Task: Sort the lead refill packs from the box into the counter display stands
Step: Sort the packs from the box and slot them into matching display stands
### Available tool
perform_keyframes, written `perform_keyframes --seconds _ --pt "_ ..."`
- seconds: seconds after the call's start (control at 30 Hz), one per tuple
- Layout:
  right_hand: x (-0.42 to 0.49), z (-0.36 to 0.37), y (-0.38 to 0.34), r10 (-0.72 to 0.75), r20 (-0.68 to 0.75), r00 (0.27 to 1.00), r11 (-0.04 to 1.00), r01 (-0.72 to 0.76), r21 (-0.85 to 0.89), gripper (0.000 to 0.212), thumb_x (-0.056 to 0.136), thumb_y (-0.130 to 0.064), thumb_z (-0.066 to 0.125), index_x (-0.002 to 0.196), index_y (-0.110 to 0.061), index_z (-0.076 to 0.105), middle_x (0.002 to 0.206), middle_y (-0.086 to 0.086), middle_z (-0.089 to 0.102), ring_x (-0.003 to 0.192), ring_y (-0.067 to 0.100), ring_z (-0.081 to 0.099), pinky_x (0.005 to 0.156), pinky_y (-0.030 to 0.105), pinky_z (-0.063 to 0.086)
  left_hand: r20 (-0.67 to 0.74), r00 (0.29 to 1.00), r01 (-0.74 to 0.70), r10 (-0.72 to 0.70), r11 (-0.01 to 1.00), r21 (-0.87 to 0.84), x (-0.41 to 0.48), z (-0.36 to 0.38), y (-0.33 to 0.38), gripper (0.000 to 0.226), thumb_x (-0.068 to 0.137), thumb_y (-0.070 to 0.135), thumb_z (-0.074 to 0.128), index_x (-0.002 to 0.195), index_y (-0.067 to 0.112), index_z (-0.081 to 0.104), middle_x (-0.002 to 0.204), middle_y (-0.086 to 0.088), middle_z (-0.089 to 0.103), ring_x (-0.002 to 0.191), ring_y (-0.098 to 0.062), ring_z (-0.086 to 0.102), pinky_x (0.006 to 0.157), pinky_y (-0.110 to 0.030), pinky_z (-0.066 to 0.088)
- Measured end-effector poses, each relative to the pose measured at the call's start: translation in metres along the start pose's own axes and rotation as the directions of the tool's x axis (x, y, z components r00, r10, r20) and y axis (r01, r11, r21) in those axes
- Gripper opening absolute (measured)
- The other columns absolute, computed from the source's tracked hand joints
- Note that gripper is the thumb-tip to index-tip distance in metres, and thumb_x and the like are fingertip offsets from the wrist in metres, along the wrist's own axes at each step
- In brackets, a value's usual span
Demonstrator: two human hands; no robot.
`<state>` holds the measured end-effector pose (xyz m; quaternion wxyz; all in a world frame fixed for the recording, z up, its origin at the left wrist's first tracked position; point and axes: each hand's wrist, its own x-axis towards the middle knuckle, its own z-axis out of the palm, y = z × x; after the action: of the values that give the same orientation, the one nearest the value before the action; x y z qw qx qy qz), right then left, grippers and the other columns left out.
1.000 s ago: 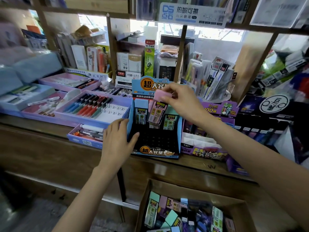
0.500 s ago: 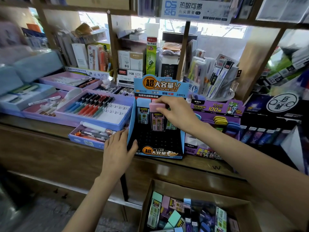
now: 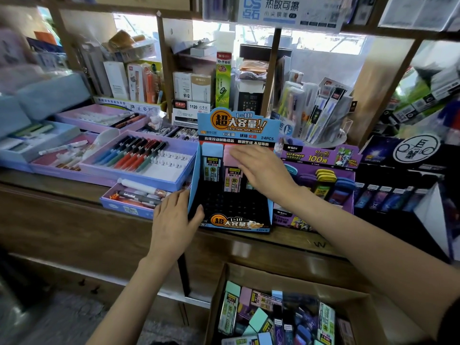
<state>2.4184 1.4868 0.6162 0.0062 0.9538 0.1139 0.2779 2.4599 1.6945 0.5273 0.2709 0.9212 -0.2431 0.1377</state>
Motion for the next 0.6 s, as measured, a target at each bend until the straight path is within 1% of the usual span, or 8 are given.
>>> perform_keyframes --seconds 0.07,0.13,0.2,0.23,0.33,0.4,0.5,0.6 --pt "-0.002 -0.001 0.002 -0.029 0.041 0.999 0.999 0.031 -0.039 0.037 0.085 -0.003 0.063 0.122 0.0 0.06 0.124 0.015 0.062 0.111 0.032 0.06 0.094 0.043 0.045 0.027 1.0 0.004 -0.004 1.0 0.002 0.001 -0.002 0.001 0.044 0.092 0.035 0.051 0.128 0.01 0.049 0.119 -0.009 0.057 0.116 -0.027 0.049 0.095 -0.039 0.035" --pt "-0.001 -0.005 0.005 -0.01 0.11 0.994 0.998 0.017 -0.062 0.041 0.094 -0.012 0.052 0.135 -0.007 0.049 0.137 0.011 0.052 0.125 0.028 0.048 0.104 0.042 0.035 0.06 0.998 0.013 -0.014 1.0 0.019 0.004 -0.007 0.005 0.044 0.092 0.035 0.051 0.128 0.01 0.048 0.12 -0.009 0.056 0.116 -0.027 0.047 0.096 -0.039 0.035" --pt "-0.004 -0.015 0.007 0.01 0.14 0.99 0.999 -0.005 -0.036 0.044 0.096 -0.015 0.046 0.14 -0.01 0.042 0.143 0.009 0.044 0.131 0.026 0.038 0.11 0.039 0.026 0.059 0.998 0.008 -0.01 0.999 0.039 0.005 -0.017 0.012 0.043 0.091 0.034 0.054 0.126 0.008 0.049 0.118 -0.011 0.056 0.114 -0.029 0.048 0.095 -0.04 0.036" --pt "-0.007 -0.022 0.006 0.021 0.129 0.991 1.0 -0.022 0.006 0.043 0.096 -0.014 0.046 0.138 -0.009 0.043 0.141 0.011 0.046 0.13 0.026 0.039 0.109 0.037 0.026 0.047 0.999 0.0 -0.002 0.999 0.042 0.005 -0.023 0.016 0.044 0.091 0.033 0.055 0.126 0.007 0.049 0.118 -0.012 0.057 0.114 -0.03 0.048 0.094 -0.041 0.036" --pt "-0.029 -0.051 -0.001 0.08 0.068 0.994 0.986 -0.089 0.142 0.03 0.093 -0.012 0.051 0.121 -0.005 0.059 0.119 0.012 0.061 0.112 0.029 0.052 0.096 0.038 0.037 0.019 0.998 -0.066 0.066 0.998 0.013 -0.005 -0.041 0.034 0.045 0.091 0.029 0.057 0.128 0.005 0.049 0.12 -0.015 0.056 0.114 -0.032 0.049 0.091 -0.043 0.039" --pt "-0.054 -0.069 -0.007 0.111 0.065 0.992 0.971 -0.122 0.205 0.023 0.093 -0.014 0.053 0.111 -0.007 0.065 0.106 0.007 0.067 0.1 0.025 0.057 0.085 0.032 0.039 0.02 0.989 -0.143 0.145 0.987 -0.075 -0.02 -0.05 0.045 0.04 0.091 0.026 0.058 0.125 0.007 0.052 0.119 -0.012 0.057 0.111 -0.029 0.052 0.088 -0.041 0.042" --pt "-0.099 -0.088 -0.015 0.154 0.196 0.968 0.935 -0.207 0.287 0.022 0.095 -0.019 0.052 0.11 -0.014 0.066 0.105 -0.002 0.067 0.096 0.014 0.055 0.075 0.021 0.035 0.124 0.946 -0.263 0.298 0.934 -0.243 -0.05 -0.046 0.058 0.033 0.09 0.026 0.058 0.121 0.013 0.056 0.115 -0.001 0.058 0.105 -0.016 0.057 0.086 -0.036 0.048" --pt "-0.149 -0.088 -0.019 0.171 0.365 0.915 0.918 -0.282 0.278 0.024 0.096 -0.024 0.05 0.113 -0.018 0.065 0.108 -0.005 0.066 0.098 0.01 0.056 0.08 0.021 0.04 0.314 0.856 -0.296 0.41 0.888 -0.353 -0.083 -0.016 0.062 0.035 0.09 0.029 0.058 0.122 0.017 0.054 0.113 0.007 0.054 0.103 -0.008 0.056 0.089 -0.028 0.045"
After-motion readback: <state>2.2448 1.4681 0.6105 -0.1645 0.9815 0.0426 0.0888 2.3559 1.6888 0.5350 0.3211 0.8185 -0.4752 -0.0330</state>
